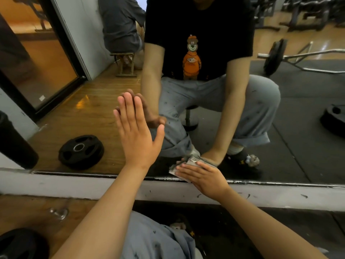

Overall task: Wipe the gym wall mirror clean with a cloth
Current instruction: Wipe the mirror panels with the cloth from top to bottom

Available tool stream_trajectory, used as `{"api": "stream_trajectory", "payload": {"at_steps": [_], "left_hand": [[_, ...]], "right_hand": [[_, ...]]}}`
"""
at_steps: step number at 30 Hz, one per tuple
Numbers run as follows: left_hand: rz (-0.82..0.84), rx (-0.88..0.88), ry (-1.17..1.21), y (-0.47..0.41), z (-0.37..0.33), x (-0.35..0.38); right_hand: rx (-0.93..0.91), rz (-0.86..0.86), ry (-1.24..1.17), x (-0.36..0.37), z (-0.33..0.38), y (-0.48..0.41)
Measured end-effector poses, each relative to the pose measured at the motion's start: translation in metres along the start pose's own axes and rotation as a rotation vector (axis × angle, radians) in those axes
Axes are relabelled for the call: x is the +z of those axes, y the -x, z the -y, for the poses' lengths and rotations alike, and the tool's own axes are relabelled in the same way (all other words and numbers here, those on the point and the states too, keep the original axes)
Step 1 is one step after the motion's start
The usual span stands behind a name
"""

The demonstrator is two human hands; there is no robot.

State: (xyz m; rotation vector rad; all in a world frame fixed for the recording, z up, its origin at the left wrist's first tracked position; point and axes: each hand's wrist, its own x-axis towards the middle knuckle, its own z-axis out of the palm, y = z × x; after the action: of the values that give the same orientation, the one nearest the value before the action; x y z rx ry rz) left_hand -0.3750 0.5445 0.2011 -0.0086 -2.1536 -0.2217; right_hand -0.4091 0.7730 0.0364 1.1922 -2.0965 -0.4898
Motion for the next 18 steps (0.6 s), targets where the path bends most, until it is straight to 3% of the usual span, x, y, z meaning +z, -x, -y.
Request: {"api": "stream_trajectory", "payload": {"at_steps": [5,11,14,18], "left_hand": [[-0.016,-0.036,0.107,0.001,-0.013,-0.010],[0.024,0.136,0.092,0.001,-0.027,-0.014],[0.045,0.200,0.099,0.003,-0.038,-0.009],[0.089,0.276,0.086,0.008,-0.048,0.006]], "right_hand": [[0.099,-0.093,-0.052,-0.037,-0.028,-0.015],[0.483,-0.400,-0.031,-0.107,-0.098,-0.054],[0.607,-0.448,-0.016,-0.122,-0.120,-0.060],[0.619,-0.450,-0.004,-0.097,-0.102,-0.051]]}}
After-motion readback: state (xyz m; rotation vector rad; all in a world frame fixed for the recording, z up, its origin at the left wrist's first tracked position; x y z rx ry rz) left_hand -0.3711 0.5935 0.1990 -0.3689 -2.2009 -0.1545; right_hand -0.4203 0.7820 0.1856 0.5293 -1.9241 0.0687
